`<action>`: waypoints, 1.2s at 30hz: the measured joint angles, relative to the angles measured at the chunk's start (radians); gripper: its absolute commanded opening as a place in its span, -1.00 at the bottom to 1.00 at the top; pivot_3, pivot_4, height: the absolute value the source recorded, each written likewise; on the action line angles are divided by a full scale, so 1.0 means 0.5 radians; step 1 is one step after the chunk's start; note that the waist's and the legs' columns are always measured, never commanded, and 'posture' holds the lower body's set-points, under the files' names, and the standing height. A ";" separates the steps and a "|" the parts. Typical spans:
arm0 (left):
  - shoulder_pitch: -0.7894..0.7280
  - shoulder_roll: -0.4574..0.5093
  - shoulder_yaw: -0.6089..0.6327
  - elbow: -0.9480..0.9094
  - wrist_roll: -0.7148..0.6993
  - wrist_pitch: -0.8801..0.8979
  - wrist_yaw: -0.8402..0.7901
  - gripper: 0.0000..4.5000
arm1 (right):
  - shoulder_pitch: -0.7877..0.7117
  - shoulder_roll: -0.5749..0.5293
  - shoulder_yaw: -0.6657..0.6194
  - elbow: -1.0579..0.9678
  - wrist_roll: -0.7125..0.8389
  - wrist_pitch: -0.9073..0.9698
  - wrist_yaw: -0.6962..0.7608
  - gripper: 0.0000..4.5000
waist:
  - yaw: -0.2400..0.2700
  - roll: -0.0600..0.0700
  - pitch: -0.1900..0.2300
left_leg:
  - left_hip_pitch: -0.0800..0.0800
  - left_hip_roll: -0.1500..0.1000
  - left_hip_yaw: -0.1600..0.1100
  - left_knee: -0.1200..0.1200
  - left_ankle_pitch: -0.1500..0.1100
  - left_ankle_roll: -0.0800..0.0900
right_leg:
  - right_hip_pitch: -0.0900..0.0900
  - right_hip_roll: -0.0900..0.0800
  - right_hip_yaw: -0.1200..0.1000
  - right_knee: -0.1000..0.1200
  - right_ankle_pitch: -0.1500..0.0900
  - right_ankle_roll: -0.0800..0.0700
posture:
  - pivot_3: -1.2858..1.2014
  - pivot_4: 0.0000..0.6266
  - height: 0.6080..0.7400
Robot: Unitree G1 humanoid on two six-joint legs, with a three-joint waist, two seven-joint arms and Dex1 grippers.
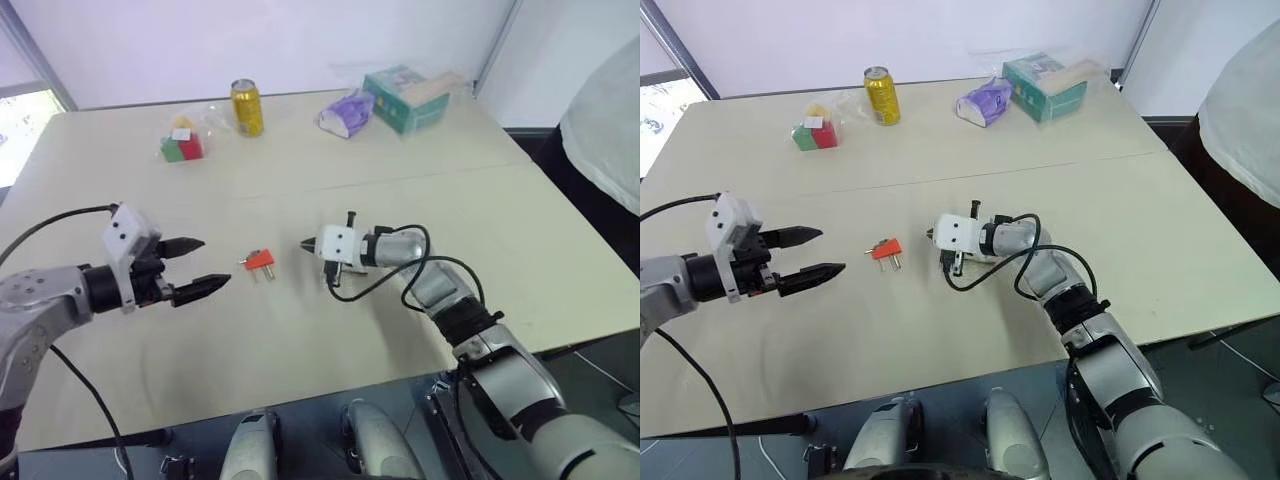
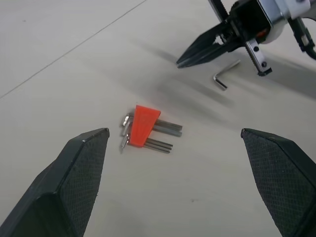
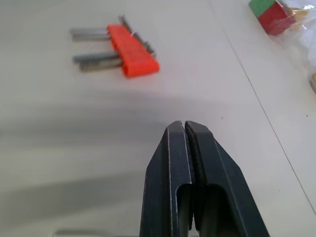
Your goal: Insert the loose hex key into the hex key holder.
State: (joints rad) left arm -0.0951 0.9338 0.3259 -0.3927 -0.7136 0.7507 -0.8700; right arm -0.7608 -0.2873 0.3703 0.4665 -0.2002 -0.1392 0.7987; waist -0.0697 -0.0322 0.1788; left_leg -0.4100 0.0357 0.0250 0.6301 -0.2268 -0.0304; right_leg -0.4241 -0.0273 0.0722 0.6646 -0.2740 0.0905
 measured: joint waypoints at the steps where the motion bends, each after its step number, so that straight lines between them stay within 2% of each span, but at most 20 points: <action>1: 0.003 0.001 0.004 0.005 -0.001 0.002 -0.011 1.00 | -0.026 0.035 -0.001 0.046 0.005 0.027 -0.006 -0.98 | -0.002 0.000 0.000 | 0.000 0.000 0.000 0.000 0.000 0.000 | 0.000 0.000 0.000 0.000 0.000 0.000 | 0.03 -0.52 1.00; 4: 0.008 0.002 0.014 0.002 -0.013 0.011 -0.034 1.00 | -0.100 0.127 -0.006 0.211 0.012 0.070 -0.052 -0.98 | -0.002 0.000 0.000 | 0.000 0.000 0.000 0.000 0.000 0.000 | 0.000 0.000 0.000 0.000 0.000 0.000 | 0.03 -0.52 1.00; 7: 0.042 0.002 0.054 -0.008 -0.022 0.018 -0.033 1.00 | -0.157 0.204 -0.013 0.369 0.015 0.094 -0.093 -0.60 | -0.001 0.000 0.000 | 0.000 0.000 0.000 0.000 0.000 0.000 | 0.000 -0.001 0.000 0.000 0.000 0.000 | 0.03 -0.52 1.00; 9: 0.082 0.003 0.102 -0.028 -0.033 0.030 -0.029 1.00 | -0.190 0.243 -0.013 0.448 0.010 0.095 -0.139 -0.21 | -0.002 -0.001 0.000 | 0.000 0.000 -0.001 0.000 0.000 0.000 | 0.000 -0.002 0.000 0.000 0.000 0.000 | 0.03 -0.52 1.00; 19: 0.204 0.005 0.199 -0.132 -0.078 0.097 0.018 1.00 | -0.349 0.296 -0.012 0.741 0.009 0.031 -0.145 -0.21 | -0.004 -0.001 0.001 | 0.000 0.000 -0.001 -0.001 0.000 0.000 | -0.001 -0.003 0.000 0.000 0.000 0.000 | 0.03 -0.52 1.00; 26: 0.250 0.005 0.262 -0.180 -0.113 0.114 0.054 1.00 | -0.396 0.278 0.034 0.809 -0.036 -0.064 0.076 -0.21 | -0.004 -0.001 0.001 | 0.000 0.001 -0.001 -0.002 0.000 0.000 | -0.001 -0.003 0.000 -0.001 0.000 0.000 | 0.03 -0.52 1.00; 31: 0.260 0.005 0.263 -0.182 -0.123 0.116 0.063 1.00 | -0.395 0.299 0.020 0.797 -0.022 -0.024 0.119 -0.21 | -0.004 -0.001 0.001 | 0.000 0.001 -0.001 -0.002 0.000 0.000 | -0.001 -0.003 0.000 -0.001 0.000 0.000 | 0.03 -0.52 1.00; 34: 0.260 0.005 0.263 -0.184 -0.123 0.116 0.078 1.00 | -0.391 0.304 0.010 0.786 -0.020 -0.020 0.130 0.16 | -0.004 -0.001 0.001 | 0.000 0.001 -0.001 -0.002 0.000 0.000 | -0.001 -0.003 0.000 -0.001 0.000 0.000 | 0.03 -0.52 1.00; 36: 0.257 0.005 0.262 -0.184 -0.124 0.116 0.086 1.00 | -0.391 0.308 -0.001 0.781 -0.021 -0.022 0.108 0.59 | -0.004 -0.001 0.001 | 0.000 0.001 -0.001 -0.002 0.000 0.000 | -0.001 -0.003 0.000 -0.001 0.000 0.000 | 0.03 -0.52 1.00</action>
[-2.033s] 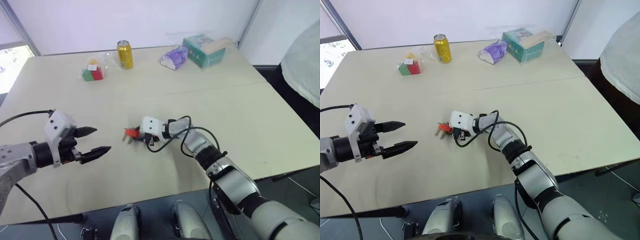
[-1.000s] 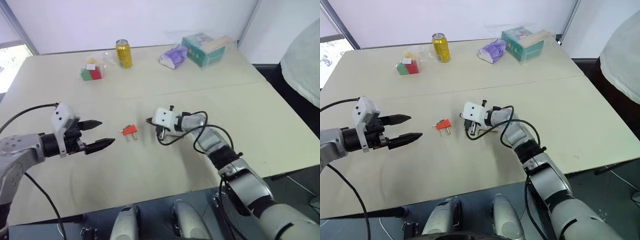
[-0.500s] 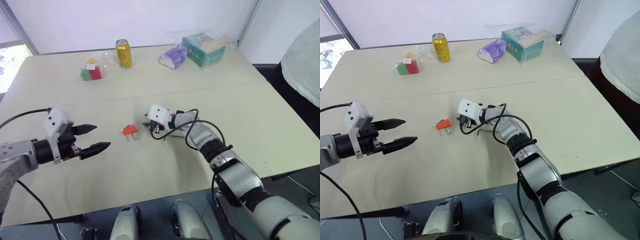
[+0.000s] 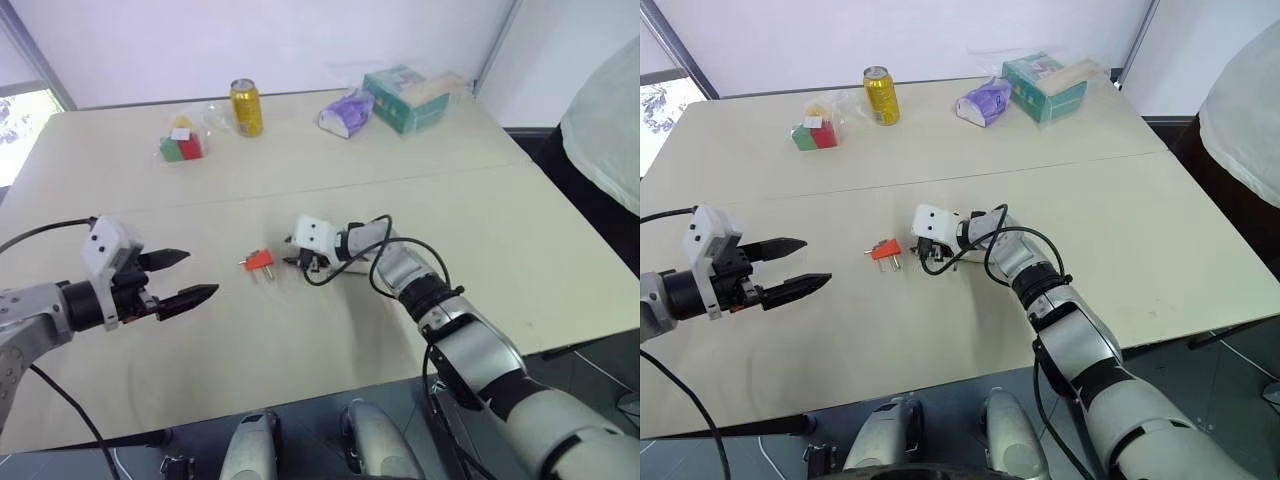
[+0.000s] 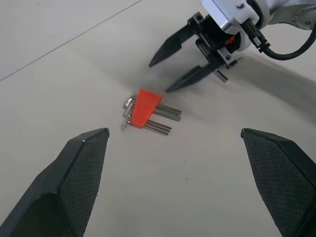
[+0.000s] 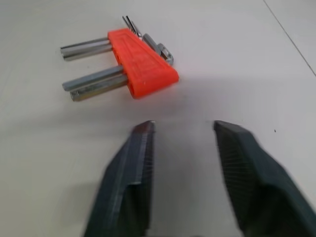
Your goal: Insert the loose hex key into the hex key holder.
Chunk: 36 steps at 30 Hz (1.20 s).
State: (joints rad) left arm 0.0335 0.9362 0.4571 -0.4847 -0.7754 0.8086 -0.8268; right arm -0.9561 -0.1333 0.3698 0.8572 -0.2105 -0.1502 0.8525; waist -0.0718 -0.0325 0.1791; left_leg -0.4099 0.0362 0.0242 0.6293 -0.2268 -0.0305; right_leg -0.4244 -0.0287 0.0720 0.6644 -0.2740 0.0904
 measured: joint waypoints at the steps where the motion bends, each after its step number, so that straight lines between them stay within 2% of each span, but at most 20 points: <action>1: -0.002 0.000 0.000 0.000 0.000 0.000 0.002 1.00 | 0.000 0.003 -0.010 0.000 0.000 0.000 -0.015 0.80 | 0.000 0.000 0.000 | 0.000 0.000 0.000 0.000 0.000 0.000 | 0.000 0.000 0.000 0.000 0.000 0.000 | 0.03 -0.52 1.00; 2: -0.006 0.000 -0.001 0.000 0.000 0.000 0.003 1.00 | 0.000 0.007 -0.021 0.000 0.000 0.000 -0.029 0.98 | 0.000 0.000 0.000 | 0.000 0.000 0.000 0.000 0.000 0.000 | 0.000 0.000 0.000 0.000 0.000 0.000 | 0.03 -0.52 1.00; 29: -0.013 0.007 0.007 0.002 -0.001 0.021 -0.015 1.00 | 0.005 0.195 -0.028 0.007 -0.003 0.114 -0.007 0.98 | -0.006 0.000 0.000 | 0.001 0.002 -0.001 -0.001 0.000 0.000 | 0.000 0.000 0.000 0.000 0.000 0.000 | 0.03 -0.52 1.00; 36: 0.083 0.050 0.143 0.072 0.000 0.033 -0.084 1.00 | 0.033 0.228 -0.033 -0.018 -0.001 0.173 -0.021 0.98 | -0.015 0.000 0.000 | 0.002 0.007 0.000 -0.002 0.000 0.000 | -0.001 0.001 0.000 0.000 -0.001 -0.003 | 0.03 -0.52 1.00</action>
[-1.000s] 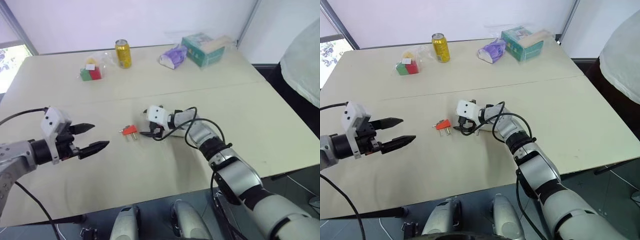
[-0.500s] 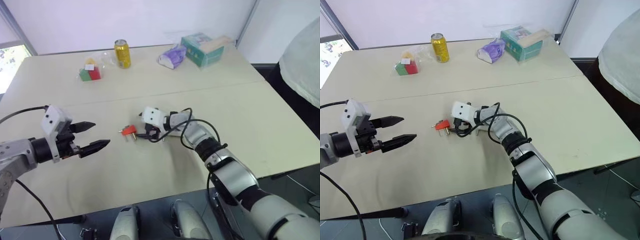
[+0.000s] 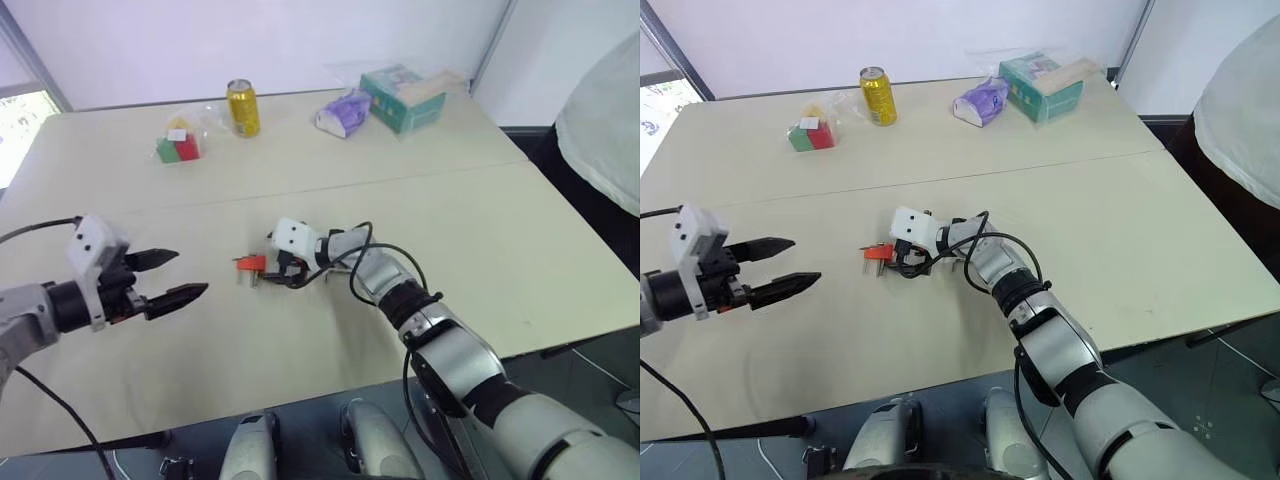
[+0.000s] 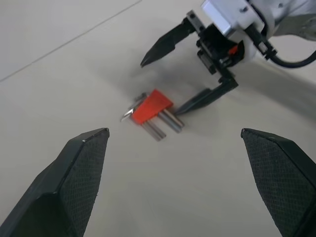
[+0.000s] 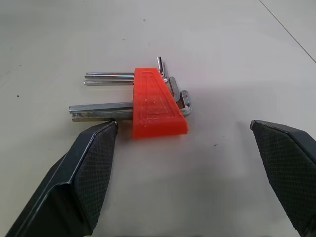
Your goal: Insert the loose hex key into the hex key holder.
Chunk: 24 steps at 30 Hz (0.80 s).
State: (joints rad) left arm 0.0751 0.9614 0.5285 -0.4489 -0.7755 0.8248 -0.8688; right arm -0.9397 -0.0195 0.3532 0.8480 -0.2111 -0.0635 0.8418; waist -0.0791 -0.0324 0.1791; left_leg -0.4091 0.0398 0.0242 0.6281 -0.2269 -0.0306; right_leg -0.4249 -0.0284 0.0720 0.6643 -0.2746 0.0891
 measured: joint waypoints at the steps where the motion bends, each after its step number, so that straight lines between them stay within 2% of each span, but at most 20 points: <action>1: 0.009 0.001 0.006 0.022 0.001 -0.001 -0.012 1.00 | 0.002 0.000 -0.001 -0.002 0.001 0.005 0.000 0.98 | 0.000 0.000 0.000 | 0.000 0.000 0.000 0.000 0.000 0.000 | 0.000 0.000 0.000 0.000 -0.001 -0.002 | 0.03 -0.52 1.00; 14: 0.059 0.001 0.010 0.082 -0.021 0.039 -0.056 1.00 | 0.010 0.003 -0.008 0.001 0.020 0.010 0.007 0.98 | 0.000 0.000 0.000 | 0.000 0.002 0.000 0.000 0.000 0.000 | 0.000 -0.001 0.000 0.000 -0.001 -0.002 | 0.03 -0.52 1.00; 17: 0.062 0.001 0.011 0.079 -0.022 0.041 -0.056 1.00 | 0.010 0.010 -0.006 0.018 0.020 -0.011 0.024 0.67 | -0.002 0.000 0.000 | 0.000 0.002 0.000 -0.001 0.000 0.000 | 0.000 -0.001 0.000 0.000 -0.001 -0.002 | 0.03 -0.52 1.00; 22: 0.108 -0.001 0.065 0.051 -0.030 0.047 -0.040 1.00 | 0.007 0.075 0.017 0.085 0.019 -0.057 0.077 -0.49 | -0.032 0.000 0.000 | 0.001 0.006 0.000 -0.001 0.000 -0.001 | 0.000 -0.001 -0.001 0.000 0.000 -0.005 | 0.03 -0.52 1.00; 24: 0.118 -0.002 0.086 0.017 -0.042 0.047 -0.030 1.00 | -0.001 0.084 0.022 0.107 0.019 -0.074 0.077 -0.55 | -0.041 0.000 0.000 | 0.002 0.008 0.000 -0.001 0.000 -0.001 | 0.000 0.000 -0.001 0.000 0.001 -0.006 | 0.03 -0.52 1.00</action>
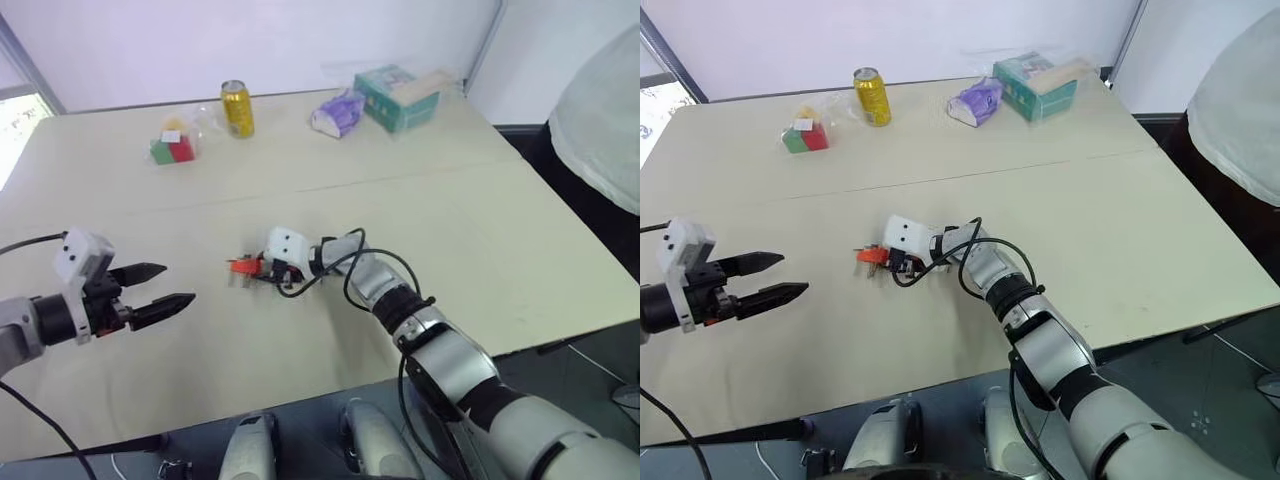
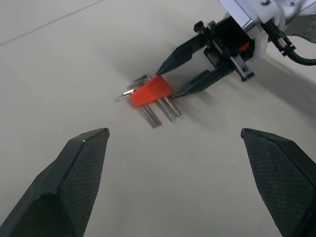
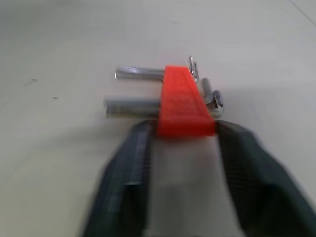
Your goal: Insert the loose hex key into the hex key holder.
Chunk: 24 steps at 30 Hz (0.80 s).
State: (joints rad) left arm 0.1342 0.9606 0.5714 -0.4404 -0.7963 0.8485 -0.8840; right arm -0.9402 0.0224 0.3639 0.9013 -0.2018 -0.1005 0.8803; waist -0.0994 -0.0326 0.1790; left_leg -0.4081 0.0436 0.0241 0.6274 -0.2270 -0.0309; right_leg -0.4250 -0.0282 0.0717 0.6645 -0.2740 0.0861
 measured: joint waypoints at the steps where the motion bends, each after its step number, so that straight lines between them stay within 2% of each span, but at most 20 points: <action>1: 0.012 -0.001 0.008 -0.014 -0.003 0.002 0.005 1.00 | -0.006 0.005 0.000 0.014 0.000 -0.012 0.000 -0.55 | -0.002 0.000 0.000 | 0.000 0.000 0.000 -0.001 0.000 0.000 | 0.000 0.000 0.000 0.000 0.000 0.000 | 0.03 -0.52 1.00; 8: 0.080 -0.031 0.073 -0.067 -0.021 0.034 0.042 1.00 | -0.027 0.001 0.018 0.057 -0.017 -0.094 -0.026 -0.55 | -0.004 0.000 0.000 | 0.000 0.000 0.000 -0.001 0.000 0.000 | 0.000 0.000 0.000 0.000 -0.001 -0.002 | 0.03 -0.52 1.00; 12: 0.069 -0.046 0.070 -0.085 -0.042 0.036 0.067 1.00 | -0.005 -0.074 0.100 -0.017 -0.127 -0.297 -0.172 -0.55 | -0.001 0.001 0.000 | 0.000 0.000 0.000 -0.001 0.000 0.000 | -0.002 -0.001 0.000 0.000 -0.002 -0.004 | 0.03 -0.52 1.00; 18: -0.188 -0.048 -0.069 -0.033 -0.056 0.032 0.079 1.00 | 0.085 -0.483 0.129 -0.435 -0.420 -0.792 -0.607 -0.55 | 0.054 -0.002 0.002 | -0.006 -0.007 0.002 0.002 0.001 -0.002 | -0.003 -0.004 0.002 -0.004 -0.002 -0.004 | 0.03 -0.52 1.00; 24: -0.665 -0.074 -0.290 0.148 -0.129 0.033 0.064 1.00 | 0.080 -0.762 0.120 -0.780 -0.671 -1.296 -0.966 -0.55 | 0.059 -0.003 0.002 | -0.006 -0.012 0.002 0.002 0.001 -0.002 | -0.003 0.002 0.001 -0.002 0.001 0.002 | 0.03 -0.52 1.00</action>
State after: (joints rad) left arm -0.1982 0.9236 0.4264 -0.3664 -0.8608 0.8649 -0.8518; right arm -0.9004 -0.3585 0.4241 0.5112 -0.5371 -0.7485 0.3971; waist -0.0698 -0.0340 0.1800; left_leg -0.4109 0.0376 0.0253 0.6282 -0.2265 -0.0317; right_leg -0.4267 -0.0272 0.0722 0.6634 -0.2737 0.0870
